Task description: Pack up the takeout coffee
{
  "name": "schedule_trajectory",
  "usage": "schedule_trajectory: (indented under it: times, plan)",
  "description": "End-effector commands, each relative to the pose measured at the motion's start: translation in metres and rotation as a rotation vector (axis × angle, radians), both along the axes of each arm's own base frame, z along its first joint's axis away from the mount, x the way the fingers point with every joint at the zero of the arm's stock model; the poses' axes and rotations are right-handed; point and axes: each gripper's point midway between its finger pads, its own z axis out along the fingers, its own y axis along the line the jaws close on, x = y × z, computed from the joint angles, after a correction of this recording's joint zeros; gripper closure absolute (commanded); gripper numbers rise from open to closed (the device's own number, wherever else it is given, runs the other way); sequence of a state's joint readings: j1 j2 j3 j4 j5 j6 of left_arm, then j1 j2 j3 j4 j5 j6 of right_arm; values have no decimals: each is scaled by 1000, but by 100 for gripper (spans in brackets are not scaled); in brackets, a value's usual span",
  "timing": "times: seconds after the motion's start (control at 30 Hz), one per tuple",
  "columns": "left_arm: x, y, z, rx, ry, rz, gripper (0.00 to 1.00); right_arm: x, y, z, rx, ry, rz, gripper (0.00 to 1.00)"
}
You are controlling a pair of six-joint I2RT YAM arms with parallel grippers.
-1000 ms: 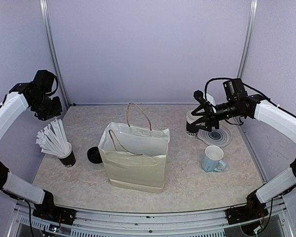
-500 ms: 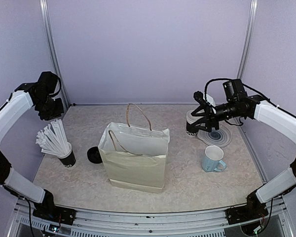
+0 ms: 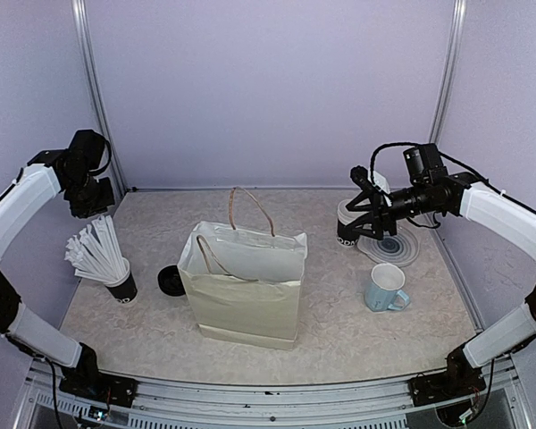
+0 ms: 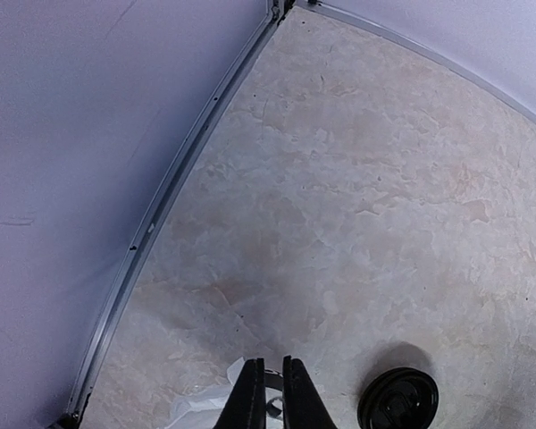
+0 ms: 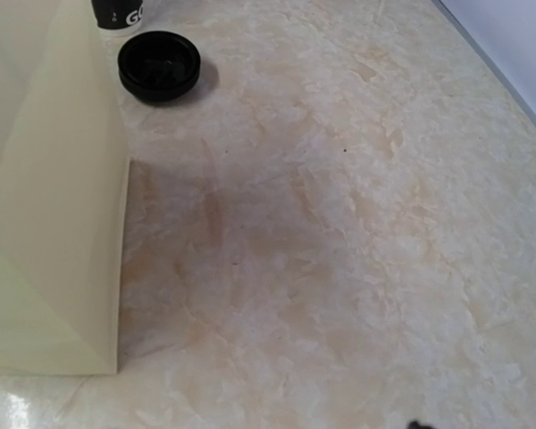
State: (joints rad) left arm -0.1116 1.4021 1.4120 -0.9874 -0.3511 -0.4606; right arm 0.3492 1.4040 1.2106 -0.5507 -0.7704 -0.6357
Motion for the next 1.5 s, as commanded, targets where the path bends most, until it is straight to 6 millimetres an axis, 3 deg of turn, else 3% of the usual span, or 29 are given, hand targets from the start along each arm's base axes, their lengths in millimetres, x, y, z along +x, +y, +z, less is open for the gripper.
schedule_trajectory:
  times: [0.0, 0.07, 0.2, 0.4, 0.5, 0.63, 0.77, 0.87, 0.97, 1.17, 1.47]
  plan:
    - [0, 4, -5, 18, 20, 3, 95, -1, -1, -1, 4, -4, 6, 35]
    - [-2, 5, 0, 20, 14, 3, 100, -1, -1, 0, 4, -8, 5, 34]
    - [-6, 6, 22, 18, -11, 7, 100, -1, -1, 0, 5, -7, 6, 34]
    - [-26, 10, 82, 32, -94, 20, 100, -1, 0, -1, 8, 3, 11, 35]
    - [-34, -1, 113, 8, -144, -14, 100, 0, 1, -2, 7, 8, 11, 34]
    - [-41, -46, 163, -79, -257, -148, 100, 1, 1, -4, 5, 11, 10, 34]
    - [-53, -126, 211, -207, -370, -378, 100, 4, 1, -7, -2, 16, 5, 35]
    - [-65, -185, 235, -313, -408, -543, 100, 6, 1, -11, -11, 24, -1, 35]
    - [-79, -228, 255, -388, -449, -659, 100, 6, 1, -14, -16, 33, -1, 35]
    - [-110, -274, 285, -544, -514, -823, 100, 6, 0, -16, -18, 31, -4, 35]
    - [-149, -299, 324, -675, -612, -950, 100, 7, 1, -21, -21, 48, -1, 35]
